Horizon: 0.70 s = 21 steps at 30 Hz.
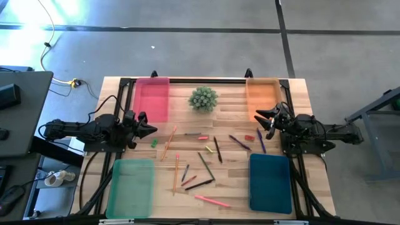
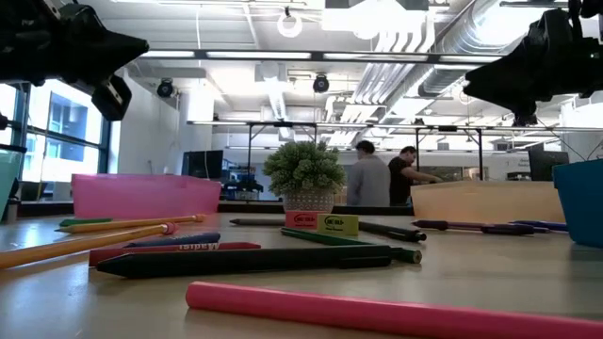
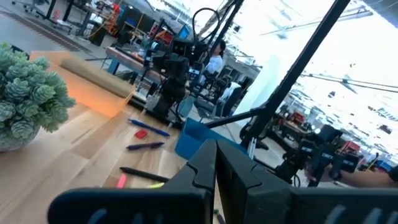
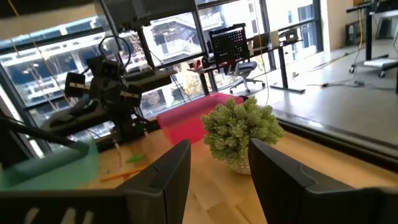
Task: Sort crayons/erasers/pens/pencils in bins
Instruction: Put the blue pen into the orange bin
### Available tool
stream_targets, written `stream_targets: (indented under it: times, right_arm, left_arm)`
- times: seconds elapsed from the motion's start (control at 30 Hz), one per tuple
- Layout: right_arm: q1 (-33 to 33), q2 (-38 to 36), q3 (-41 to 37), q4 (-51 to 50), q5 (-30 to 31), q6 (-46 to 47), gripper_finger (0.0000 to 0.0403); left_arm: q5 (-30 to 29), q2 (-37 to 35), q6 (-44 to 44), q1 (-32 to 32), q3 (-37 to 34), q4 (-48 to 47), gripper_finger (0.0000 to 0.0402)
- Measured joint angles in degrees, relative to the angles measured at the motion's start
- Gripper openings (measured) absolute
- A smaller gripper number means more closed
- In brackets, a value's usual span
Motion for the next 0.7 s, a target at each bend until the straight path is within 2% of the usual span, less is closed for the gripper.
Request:
stream_targets:
  times: [0.1,0.27,0.5,0.7]
  right_arm:
    - [0.0,0.0,0.0,0.7,0.3,5.0,0.0154]
    - [0.0,0.0,0.0,3.4,5.5,12.5,0.0154]
    - [0.0,0.0,0.0,12.0,6.9,12.3,0.0154]
    - [0.0,0.1,6.0,7.3,6.9,12.6,0.0154]
  left_arm:
    - [-0.8,0.0,-3.7,0.0,0.0,1.2,0.0001]
    - [-2.9,0.0,-6.2,0.0,0.0,0.9,0.0001]
    - [-3.3,0.0,-4.5,0.0,0.0,0.8,0.0000]
    - [-4.2,0.0,-4.6,0.0,0.0,0.8,0.0000]
